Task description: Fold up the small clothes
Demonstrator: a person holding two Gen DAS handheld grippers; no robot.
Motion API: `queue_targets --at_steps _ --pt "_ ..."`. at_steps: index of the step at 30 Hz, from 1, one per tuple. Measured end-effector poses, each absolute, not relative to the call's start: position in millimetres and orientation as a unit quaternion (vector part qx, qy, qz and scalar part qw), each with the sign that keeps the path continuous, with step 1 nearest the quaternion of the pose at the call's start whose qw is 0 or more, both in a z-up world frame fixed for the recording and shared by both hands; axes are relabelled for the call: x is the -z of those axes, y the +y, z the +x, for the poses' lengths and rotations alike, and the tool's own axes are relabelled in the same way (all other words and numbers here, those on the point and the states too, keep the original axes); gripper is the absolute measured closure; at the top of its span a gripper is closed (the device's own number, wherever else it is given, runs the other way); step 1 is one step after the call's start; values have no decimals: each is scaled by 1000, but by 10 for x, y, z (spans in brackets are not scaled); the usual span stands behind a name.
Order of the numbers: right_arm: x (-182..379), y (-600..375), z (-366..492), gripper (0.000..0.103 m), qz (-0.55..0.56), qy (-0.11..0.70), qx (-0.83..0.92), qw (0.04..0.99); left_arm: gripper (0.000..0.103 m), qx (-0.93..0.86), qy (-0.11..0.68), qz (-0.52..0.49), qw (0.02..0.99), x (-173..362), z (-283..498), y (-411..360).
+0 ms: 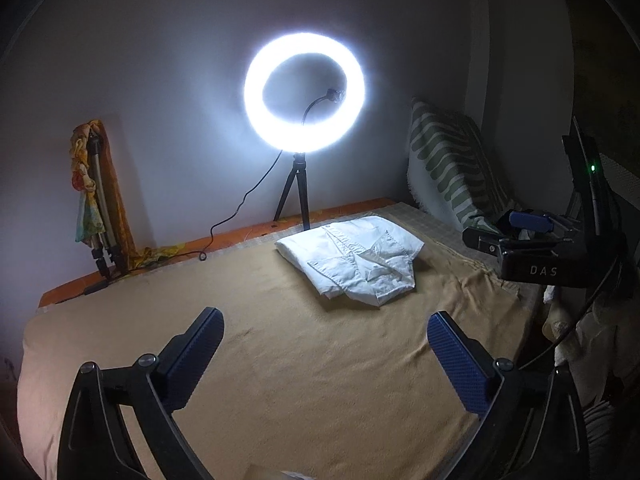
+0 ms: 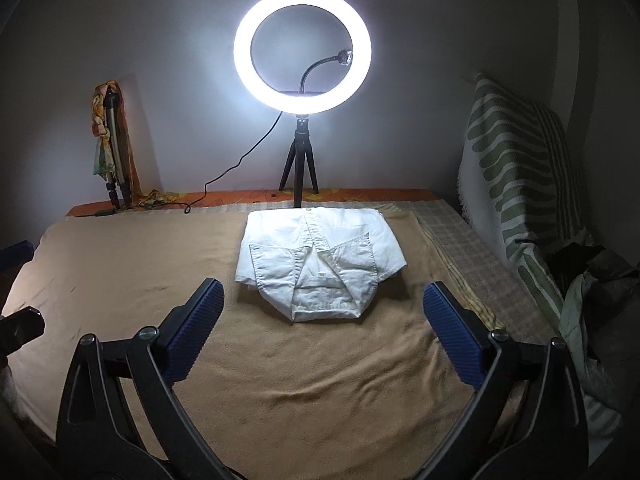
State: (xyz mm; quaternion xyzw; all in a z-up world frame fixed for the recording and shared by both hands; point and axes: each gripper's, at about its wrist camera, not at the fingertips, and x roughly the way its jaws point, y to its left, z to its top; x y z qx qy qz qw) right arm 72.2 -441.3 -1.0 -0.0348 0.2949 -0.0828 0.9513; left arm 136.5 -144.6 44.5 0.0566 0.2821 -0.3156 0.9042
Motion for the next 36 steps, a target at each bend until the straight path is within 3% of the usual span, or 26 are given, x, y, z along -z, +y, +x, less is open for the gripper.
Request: queue_targets --at_steps 12,36 --pt "138 -4225 371 0 -13 257 89 962 0 292 263 66 917 -380 1030 -1181" --pt "291 -4311 435 0 -3 276 91 957 0 272 287 94 914 -166 1069 -1125"
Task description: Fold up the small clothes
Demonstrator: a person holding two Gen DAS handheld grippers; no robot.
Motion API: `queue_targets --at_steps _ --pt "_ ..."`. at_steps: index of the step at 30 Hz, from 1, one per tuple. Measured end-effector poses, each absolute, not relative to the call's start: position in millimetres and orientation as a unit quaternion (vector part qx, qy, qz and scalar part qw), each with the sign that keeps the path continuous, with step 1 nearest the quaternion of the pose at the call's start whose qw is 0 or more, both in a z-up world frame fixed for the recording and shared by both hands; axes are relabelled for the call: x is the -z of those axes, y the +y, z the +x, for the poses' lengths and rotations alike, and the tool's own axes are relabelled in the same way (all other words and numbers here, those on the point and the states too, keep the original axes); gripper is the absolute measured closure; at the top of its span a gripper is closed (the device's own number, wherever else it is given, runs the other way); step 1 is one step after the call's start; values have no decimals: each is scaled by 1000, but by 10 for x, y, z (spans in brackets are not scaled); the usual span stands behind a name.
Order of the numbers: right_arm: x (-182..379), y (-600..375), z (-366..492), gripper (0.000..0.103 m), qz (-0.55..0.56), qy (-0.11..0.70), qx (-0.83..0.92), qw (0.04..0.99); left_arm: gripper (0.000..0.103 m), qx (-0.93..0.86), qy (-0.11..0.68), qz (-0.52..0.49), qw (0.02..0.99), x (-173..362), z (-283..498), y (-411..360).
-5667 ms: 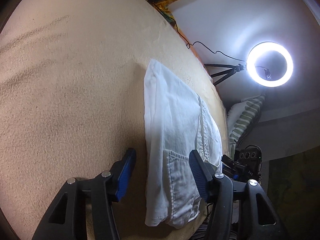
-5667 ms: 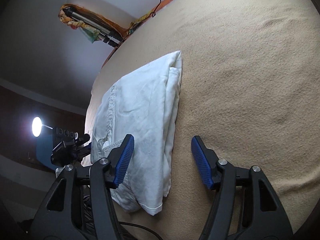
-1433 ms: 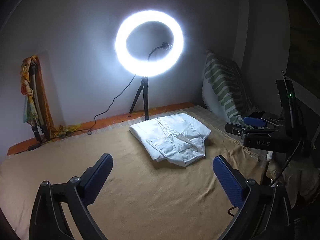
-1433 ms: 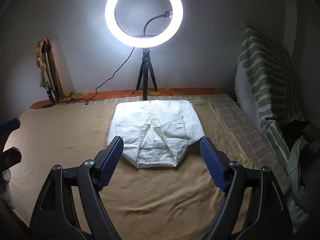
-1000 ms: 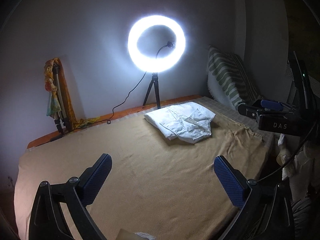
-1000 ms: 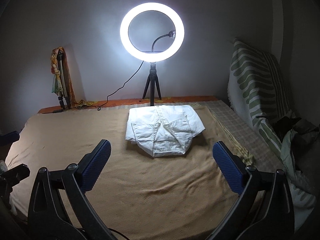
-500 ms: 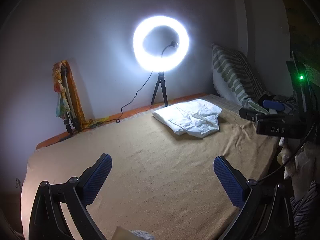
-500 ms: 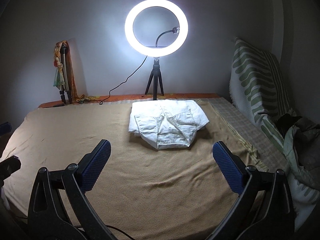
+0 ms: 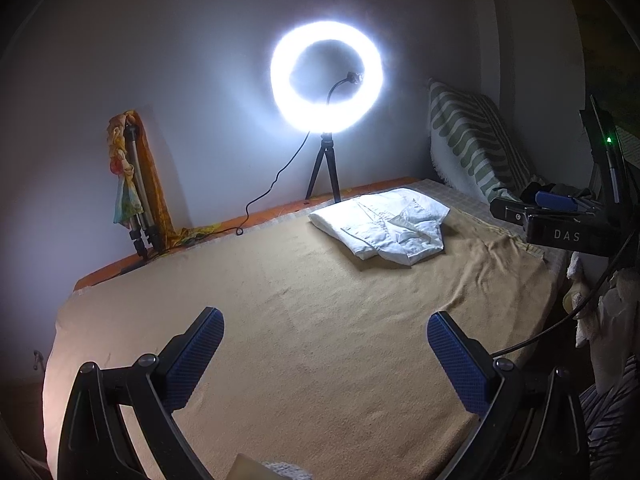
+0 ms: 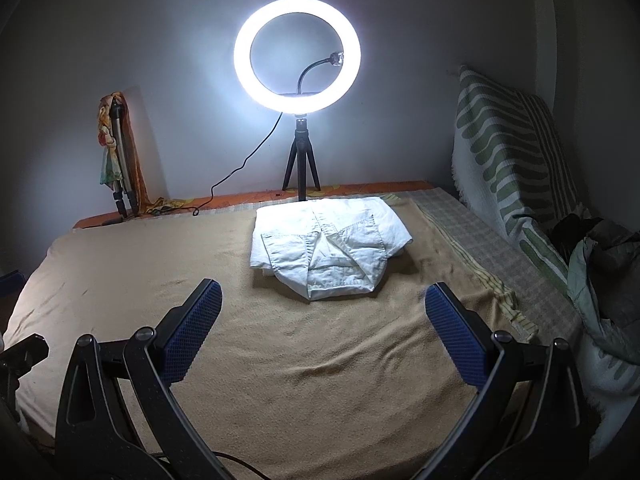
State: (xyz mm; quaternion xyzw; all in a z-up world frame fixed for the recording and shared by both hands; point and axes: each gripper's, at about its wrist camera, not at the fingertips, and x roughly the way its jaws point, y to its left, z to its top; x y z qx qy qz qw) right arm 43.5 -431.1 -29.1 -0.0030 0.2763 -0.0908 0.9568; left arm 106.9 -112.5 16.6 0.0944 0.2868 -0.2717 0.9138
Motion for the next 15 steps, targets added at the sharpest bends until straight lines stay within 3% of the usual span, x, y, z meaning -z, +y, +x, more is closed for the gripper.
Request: queue_targets --at_steps 15 --pt "294 -4306 431 0 -4 277 91 957 0 272 284 93 915 -201 1061 -1060"
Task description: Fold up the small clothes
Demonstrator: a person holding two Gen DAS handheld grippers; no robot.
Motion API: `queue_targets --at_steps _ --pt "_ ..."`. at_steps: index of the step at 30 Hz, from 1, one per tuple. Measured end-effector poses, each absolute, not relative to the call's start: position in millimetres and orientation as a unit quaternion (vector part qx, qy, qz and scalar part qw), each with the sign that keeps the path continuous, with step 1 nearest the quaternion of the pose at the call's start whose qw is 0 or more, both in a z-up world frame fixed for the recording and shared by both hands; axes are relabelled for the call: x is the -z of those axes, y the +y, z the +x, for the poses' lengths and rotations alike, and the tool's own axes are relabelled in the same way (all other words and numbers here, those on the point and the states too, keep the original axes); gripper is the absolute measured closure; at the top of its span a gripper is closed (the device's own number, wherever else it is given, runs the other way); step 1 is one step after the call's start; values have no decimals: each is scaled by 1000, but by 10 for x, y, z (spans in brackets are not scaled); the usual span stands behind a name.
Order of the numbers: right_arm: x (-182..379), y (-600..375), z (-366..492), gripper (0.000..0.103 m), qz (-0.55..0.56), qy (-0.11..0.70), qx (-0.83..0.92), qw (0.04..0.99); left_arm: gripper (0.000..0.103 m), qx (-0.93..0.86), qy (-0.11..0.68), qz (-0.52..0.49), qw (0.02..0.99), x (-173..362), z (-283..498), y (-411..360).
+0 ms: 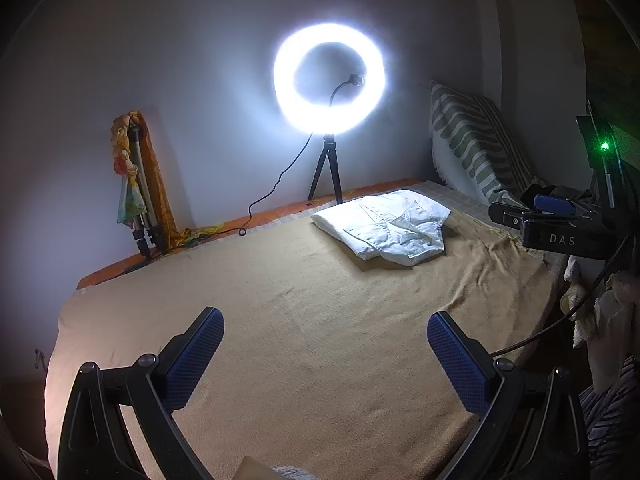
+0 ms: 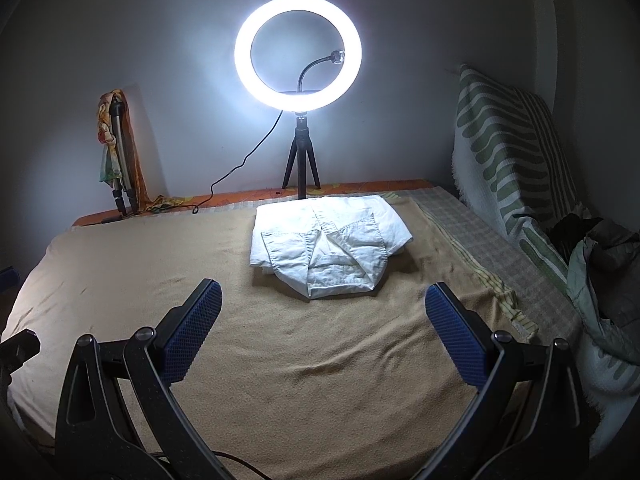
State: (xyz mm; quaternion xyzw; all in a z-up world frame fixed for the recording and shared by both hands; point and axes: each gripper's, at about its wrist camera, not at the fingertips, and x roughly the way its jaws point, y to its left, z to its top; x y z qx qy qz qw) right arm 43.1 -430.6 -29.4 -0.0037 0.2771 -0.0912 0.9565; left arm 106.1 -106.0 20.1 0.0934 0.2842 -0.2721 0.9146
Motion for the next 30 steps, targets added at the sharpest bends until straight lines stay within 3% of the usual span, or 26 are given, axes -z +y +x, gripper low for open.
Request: queue_targets --at_steps 30 --pt "308 -4273 436 0 -7 280 87 956 0 267 291 90 914 -184 1059 -1013"
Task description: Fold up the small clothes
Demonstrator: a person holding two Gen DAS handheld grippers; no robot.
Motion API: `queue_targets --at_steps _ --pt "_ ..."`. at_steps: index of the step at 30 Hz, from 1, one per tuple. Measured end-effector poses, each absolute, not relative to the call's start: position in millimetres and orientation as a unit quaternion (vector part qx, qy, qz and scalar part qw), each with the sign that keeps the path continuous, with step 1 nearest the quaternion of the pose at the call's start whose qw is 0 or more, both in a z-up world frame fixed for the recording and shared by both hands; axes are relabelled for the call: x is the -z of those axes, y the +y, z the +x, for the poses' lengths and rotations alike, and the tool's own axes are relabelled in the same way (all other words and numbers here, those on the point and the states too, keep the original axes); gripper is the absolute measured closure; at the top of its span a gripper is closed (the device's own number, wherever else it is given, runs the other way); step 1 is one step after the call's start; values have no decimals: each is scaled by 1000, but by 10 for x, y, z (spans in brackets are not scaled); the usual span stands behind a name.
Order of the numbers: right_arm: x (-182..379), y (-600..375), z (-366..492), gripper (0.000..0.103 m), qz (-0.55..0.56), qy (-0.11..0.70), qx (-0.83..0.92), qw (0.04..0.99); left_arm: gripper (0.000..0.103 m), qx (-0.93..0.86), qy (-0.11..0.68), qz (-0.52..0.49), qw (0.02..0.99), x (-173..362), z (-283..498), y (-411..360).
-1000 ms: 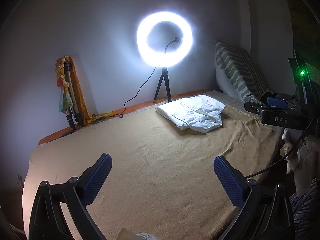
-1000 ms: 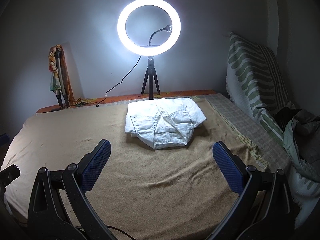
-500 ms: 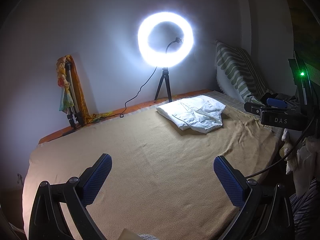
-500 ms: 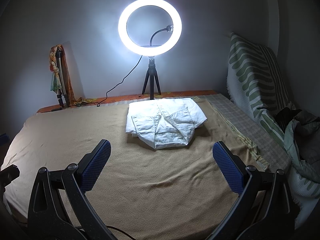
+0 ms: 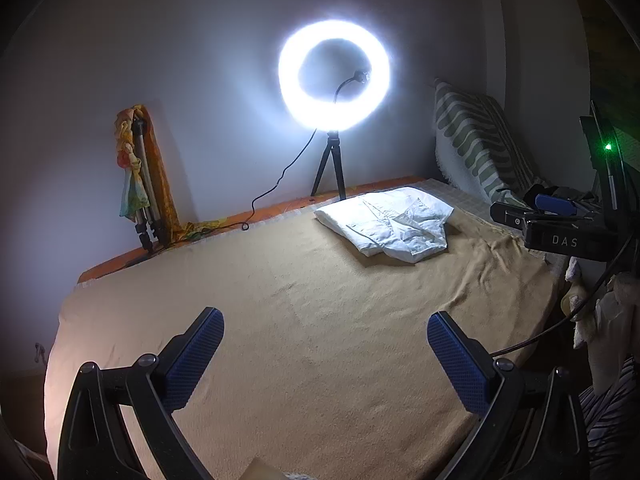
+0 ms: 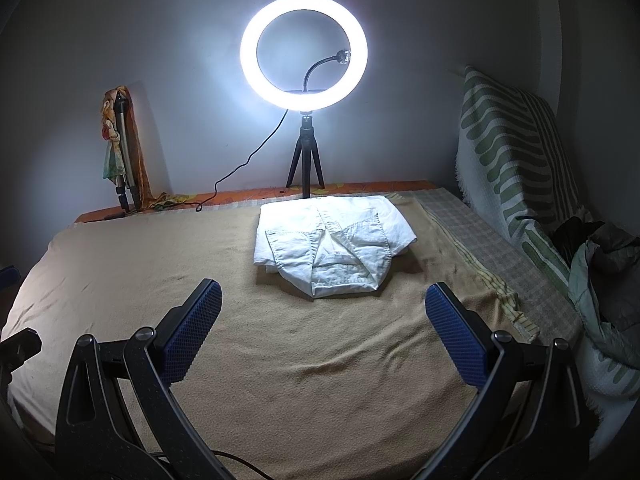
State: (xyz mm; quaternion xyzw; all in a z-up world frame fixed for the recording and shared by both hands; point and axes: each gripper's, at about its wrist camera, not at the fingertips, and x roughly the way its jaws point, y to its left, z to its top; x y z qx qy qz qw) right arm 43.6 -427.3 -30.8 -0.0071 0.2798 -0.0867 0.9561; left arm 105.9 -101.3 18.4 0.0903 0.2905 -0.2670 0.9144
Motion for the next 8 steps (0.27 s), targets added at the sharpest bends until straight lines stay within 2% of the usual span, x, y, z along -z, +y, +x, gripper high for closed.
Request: queue_targets --at_steps 8 --pt "300 -4231 484 0 -17 279 73 957 0 268 286 98 915 -182 1019 -972"
